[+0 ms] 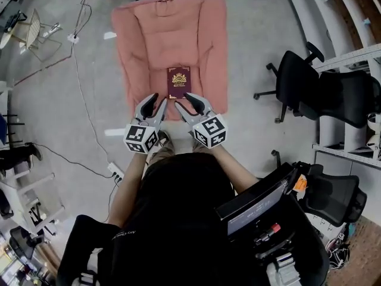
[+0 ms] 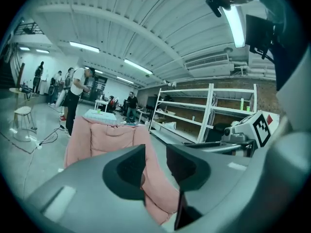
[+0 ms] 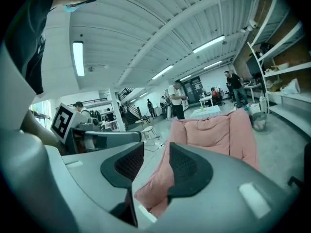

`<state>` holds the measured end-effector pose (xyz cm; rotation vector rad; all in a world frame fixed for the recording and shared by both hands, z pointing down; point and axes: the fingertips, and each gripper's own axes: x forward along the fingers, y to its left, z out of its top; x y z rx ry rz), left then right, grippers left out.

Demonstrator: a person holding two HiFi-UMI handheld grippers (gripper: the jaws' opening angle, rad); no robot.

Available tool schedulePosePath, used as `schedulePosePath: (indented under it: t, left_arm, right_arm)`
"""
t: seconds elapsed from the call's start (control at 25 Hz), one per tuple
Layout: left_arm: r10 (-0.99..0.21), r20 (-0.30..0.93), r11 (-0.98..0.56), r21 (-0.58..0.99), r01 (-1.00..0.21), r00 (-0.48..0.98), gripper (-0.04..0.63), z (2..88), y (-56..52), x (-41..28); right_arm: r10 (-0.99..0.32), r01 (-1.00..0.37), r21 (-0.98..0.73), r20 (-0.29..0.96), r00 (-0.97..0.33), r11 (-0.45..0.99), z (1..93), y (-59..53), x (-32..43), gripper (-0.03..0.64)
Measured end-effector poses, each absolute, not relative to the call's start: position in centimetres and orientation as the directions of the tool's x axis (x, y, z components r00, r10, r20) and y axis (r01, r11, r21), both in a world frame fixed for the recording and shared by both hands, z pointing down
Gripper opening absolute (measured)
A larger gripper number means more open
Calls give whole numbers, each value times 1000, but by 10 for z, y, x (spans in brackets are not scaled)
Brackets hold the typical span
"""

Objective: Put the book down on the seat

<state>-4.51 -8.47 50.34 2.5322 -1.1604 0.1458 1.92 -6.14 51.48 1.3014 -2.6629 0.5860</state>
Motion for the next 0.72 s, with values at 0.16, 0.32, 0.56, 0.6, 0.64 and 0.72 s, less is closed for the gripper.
schedulePosePath:
  t: [0.16,0.32,0.56,0.6,0.64,0.72]
  left_arm:
    - [-744,202,-580,278,-766,637,116,492,-89,-48]
    - [-767,173,-582,217,-784,618,73,479,-95,-50]
    - [-814,161,-538,153,-829,558,35,452,-105,-57]
    - [-817,146,-542,135,-830,557,34,446,-105,-58]
    - [-820,134,-545,115,-830,557,31,441,-105,-58]
    - [-823,116,-551,69,-831,556,28,432,-104,-60]
  right_arm:
    - [-721,-764,-223,252,-646,606,498,-57,13,100]
    - [-742,-775,-150,223,-632,615,479,-61,12,36]
    - [-774,-782,-37,120,-622,623,433,-68,11,12]
    - [-779,-785,-27,105,-618,619,425,-70,10,12]
    - [-783,-787,-20,91,-616,617,418,-71,8,12]
    - [-787,-789,-11,66,-614,615,406,-74,3,12]
